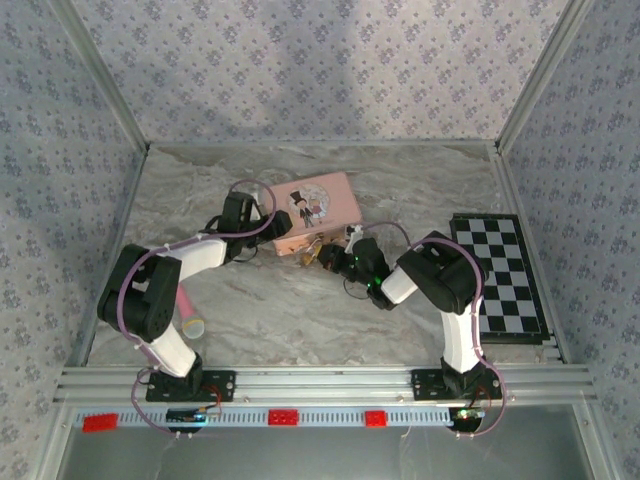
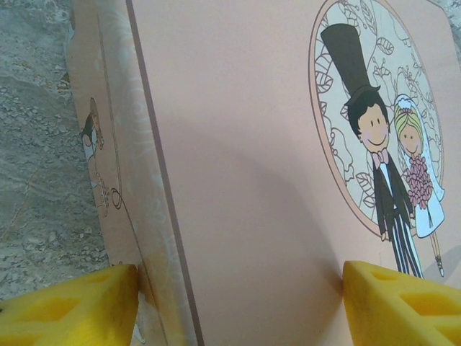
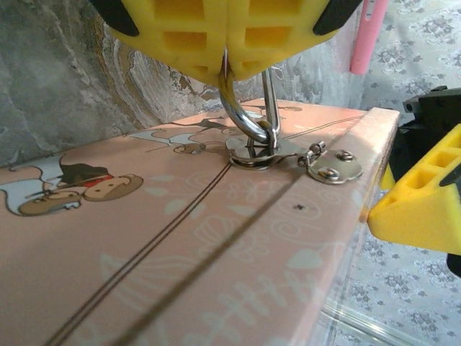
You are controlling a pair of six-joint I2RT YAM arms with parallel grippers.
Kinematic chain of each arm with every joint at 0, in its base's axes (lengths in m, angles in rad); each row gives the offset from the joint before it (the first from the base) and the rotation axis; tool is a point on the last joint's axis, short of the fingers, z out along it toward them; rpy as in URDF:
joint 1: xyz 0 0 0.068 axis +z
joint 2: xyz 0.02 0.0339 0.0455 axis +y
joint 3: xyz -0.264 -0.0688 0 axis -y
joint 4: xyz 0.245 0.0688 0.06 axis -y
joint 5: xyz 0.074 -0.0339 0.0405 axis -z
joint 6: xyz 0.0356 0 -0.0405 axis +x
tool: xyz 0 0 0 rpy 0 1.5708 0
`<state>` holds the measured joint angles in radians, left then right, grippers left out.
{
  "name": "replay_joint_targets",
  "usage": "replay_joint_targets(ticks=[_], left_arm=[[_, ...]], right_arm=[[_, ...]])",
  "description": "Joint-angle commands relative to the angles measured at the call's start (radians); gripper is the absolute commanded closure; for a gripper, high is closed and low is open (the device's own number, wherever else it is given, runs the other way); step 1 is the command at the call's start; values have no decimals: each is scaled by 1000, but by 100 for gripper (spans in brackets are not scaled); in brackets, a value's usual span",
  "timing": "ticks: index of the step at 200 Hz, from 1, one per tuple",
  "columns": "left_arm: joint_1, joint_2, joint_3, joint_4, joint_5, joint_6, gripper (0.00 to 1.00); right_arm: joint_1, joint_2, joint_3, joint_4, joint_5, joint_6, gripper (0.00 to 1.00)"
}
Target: Unlock the padlock with the key
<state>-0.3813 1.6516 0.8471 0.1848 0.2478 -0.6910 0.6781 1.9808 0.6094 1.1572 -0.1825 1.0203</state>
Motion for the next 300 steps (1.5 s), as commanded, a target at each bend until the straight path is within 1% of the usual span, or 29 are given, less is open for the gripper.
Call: replay_joint_targets(ticks=[1, 32, 90, 139, 211, 300], left_arm=[[-38, 17, -39, -93, 24, -5, 28], [-57, 24, -34, -92, 15, -15, 29], [-88, 24, -44, -72, -10, -55, 28], [-93, 11, -60, -68, -40, -71, 28], [-93, 10, -68, -68, -53, -75, 28], [-93, 9, -69, -71, -57, -74, 28]], right_arm=[[-3, 2, -11, 101, 47, 68, 100], [0, -2, -21, 130, 85, 98, 100], [17, 0, -53, 235, 199, 168, 100], [18, -44, -86, 236, 260, 167, 100], [7, -57, -100, 237, 273, 194, 100], [-30, -84, -126, 216, 285, 216, 100]])
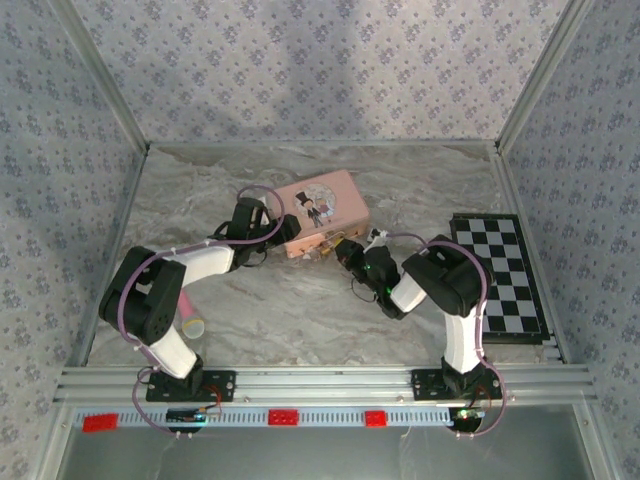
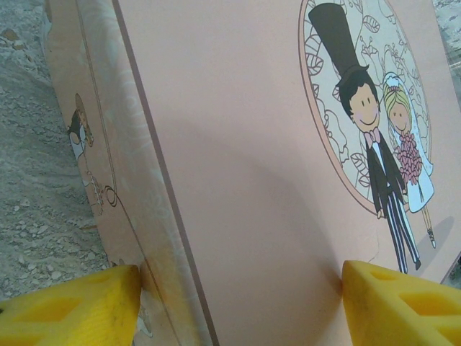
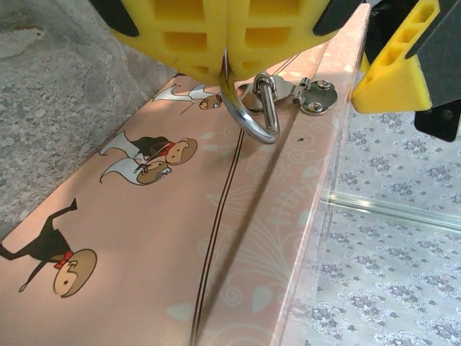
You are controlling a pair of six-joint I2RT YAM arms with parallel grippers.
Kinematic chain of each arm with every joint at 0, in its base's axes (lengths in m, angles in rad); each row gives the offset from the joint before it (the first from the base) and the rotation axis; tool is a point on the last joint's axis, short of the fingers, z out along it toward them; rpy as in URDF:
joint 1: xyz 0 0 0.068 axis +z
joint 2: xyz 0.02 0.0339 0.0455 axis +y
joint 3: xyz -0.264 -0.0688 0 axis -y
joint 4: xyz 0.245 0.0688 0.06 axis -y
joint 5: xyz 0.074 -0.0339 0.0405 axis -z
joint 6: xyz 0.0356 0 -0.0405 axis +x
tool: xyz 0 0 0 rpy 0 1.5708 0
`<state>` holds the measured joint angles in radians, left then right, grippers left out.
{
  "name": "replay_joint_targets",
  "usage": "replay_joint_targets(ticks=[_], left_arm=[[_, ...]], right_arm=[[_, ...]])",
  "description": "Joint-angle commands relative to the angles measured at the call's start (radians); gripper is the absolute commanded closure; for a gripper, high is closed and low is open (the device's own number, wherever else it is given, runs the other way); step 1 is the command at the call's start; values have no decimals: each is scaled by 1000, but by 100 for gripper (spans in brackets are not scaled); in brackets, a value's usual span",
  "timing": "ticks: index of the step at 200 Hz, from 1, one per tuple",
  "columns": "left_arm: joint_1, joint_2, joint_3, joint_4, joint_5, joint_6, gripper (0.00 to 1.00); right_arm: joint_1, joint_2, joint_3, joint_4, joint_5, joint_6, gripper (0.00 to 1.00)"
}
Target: Unlock the padlock with the key
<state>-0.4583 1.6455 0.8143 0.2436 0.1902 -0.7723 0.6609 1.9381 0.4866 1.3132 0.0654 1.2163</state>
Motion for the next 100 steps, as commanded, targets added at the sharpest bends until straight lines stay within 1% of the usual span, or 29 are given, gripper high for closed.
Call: replay_joint_targets(ticks=[1, 63, 100], left_arm=[[-16, 15, -37, -130, 1, 8, 28], [-15, 13, -34, -133, 1, 8, 28], [-14, -12, -30, -147, 8, 26, 28]], right_arm=[[-14, -42, -4, 60, 37, 20, 100], [-40, -91, -26, 21, 36, -3, 100], [-49, -175, -55, -87, 21, -57, 100]])
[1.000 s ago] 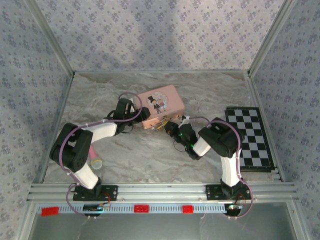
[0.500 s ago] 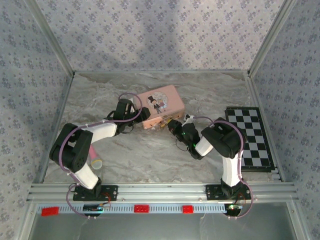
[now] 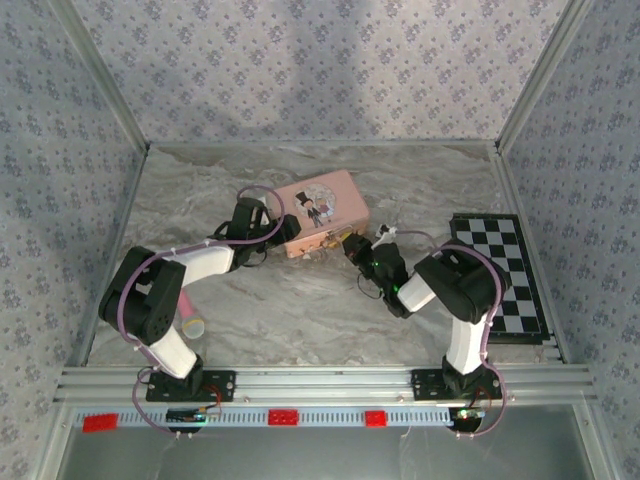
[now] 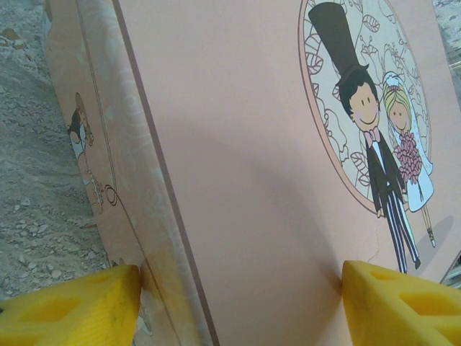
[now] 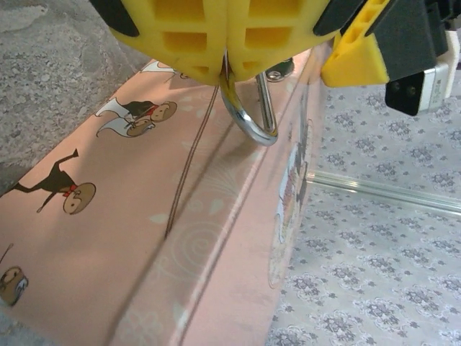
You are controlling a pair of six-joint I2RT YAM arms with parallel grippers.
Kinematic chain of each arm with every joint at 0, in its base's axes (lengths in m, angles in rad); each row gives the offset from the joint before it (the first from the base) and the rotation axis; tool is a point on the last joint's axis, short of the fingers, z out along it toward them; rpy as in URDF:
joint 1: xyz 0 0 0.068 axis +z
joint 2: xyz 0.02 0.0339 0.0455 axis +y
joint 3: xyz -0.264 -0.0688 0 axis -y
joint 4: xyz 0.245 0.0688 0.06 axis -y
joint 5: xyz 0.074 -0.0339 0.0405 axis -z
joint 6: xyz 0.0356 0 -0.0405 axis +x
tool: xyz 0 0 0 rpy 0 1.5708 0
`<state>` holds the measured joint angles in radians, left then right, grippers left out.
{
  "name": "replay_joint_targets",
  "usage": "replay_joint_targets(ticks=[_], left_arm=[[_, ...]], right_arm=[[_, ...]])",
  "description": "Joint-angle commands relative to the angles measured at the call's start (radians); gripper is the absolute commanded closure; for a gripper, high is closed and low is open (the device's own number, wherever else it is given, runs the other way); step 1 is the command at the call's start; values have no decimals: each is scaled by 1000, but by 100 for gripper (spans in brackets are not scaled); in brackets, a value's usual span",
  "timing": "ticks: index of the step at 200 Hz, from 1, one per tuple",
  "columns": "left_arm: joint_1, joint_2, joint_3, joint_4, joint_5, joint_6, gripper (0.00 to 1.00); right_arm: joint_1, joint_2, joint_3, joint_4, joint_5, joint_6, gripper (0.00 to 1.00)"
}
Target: Unlock the padlock with the key
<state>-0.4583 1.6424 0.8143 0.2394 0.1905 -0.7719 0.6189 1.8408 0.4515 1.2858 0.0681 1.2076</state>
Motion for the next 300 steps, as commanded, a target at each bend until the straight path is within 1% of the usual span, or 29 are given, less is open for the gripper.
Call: replay_joint_targets(ticks=[1, 28, 54, 72, 118, 141, 167, 184, 209, 232, 275, 300], left_arm=[[-14, -10, -30, -144, 8, 27, 28], [2, -54, -36, -167, 26, 49, 26], [29, -118, -57, -200, 33, 73, 25], [44, -171, -71, -232, 61, 107, 24], [48, -361, -155, -344, 11, 181, 22], [53, -470, -238, -350, -14, 185, 21], [54, -595, -337, -307, 20, 226, 21], [53, -672, -379, -313, 14, 240, 20], [53, -760, -417, -331, -6, 249, 20], [54, -801, -436, -340, -20, 253, 19], [55, -802, -444, -347, -36, 254, 19], [55, -801, -446, -348, -45, 255, 19]], right_arm=[[-7, -81, -21, -65, 18, -49, 100], [-8, -175, -52, -196, -1, -112, 100], [-11, -258, -62, -338, -56, -172, 100], [-9, -310, -63, -449, -86, -225, 100], [-7, -409, -83, -627, -166, -290, 100], [4, -445, -86, -707, -190, -302, 100], [15, -462, -88, -765, -232, -299, 100], [19, -457, -74, -818, -272, -298, 100], [25, -447, -72, -873, -285, -297, 100], [25, -444, -81, -903, -261, -290, 100], [25, -448, -71, -977, -208, -274, 100], [18, -453, -70, -985, -199, -271, 95]])
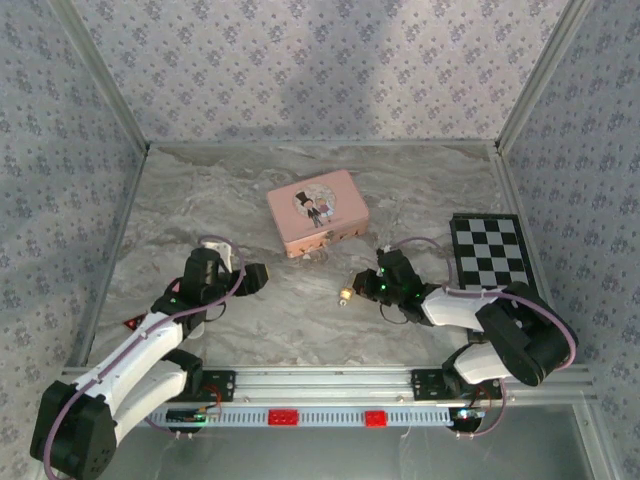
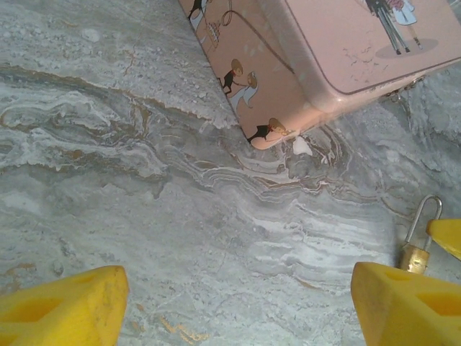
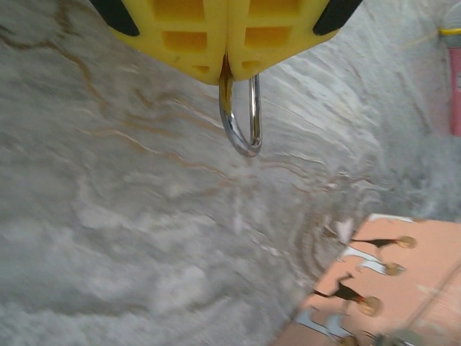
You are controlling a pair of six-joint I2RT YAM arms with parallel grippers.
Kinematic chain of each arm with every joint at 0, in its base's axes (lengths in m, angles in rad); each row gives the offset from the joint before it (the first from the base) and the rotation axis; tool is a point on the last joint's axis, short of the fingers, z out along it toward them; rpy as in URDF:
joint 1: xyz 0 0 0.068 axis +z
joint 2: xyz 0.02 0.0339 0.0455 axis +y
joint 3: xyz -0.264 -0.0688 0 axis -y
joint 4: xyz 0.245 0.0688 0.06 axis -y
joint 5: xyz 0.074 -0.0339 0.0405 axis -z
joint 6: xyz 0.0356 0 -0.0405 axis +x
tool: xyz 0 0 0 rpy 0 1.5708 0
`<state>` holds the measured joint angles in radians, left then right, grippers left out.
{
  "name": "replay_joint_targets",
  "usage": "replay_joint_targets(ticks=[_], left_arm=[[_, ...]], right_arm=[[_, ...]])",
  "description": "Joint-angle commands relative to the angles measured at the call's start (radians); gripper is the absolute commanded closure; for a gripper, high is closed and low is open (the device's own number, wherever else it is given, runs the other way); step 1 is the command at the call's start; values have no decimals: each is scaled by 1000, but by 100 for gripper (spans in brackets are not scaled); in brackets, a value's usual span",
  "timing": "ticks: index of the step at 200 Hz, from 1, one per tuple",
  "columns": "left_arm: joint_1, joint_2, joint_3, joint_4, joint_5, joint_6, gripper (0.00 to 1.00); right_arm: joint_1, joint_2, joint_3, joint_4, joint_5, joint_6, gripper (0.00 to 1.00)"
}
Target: Unlock the padlock with the key
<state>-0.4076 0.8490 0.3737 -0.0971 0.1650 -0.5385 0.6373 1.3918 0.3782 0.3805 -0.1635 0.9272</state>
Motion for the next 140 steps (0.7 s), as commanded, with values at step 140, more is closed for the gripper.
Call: replay_joint_targets(ticks=[140], left_arm=[[32, 25, 144, -126, -254, 38, 0]], right_arm=[[-99, -283, 96, -472, 84, -180, 71]])
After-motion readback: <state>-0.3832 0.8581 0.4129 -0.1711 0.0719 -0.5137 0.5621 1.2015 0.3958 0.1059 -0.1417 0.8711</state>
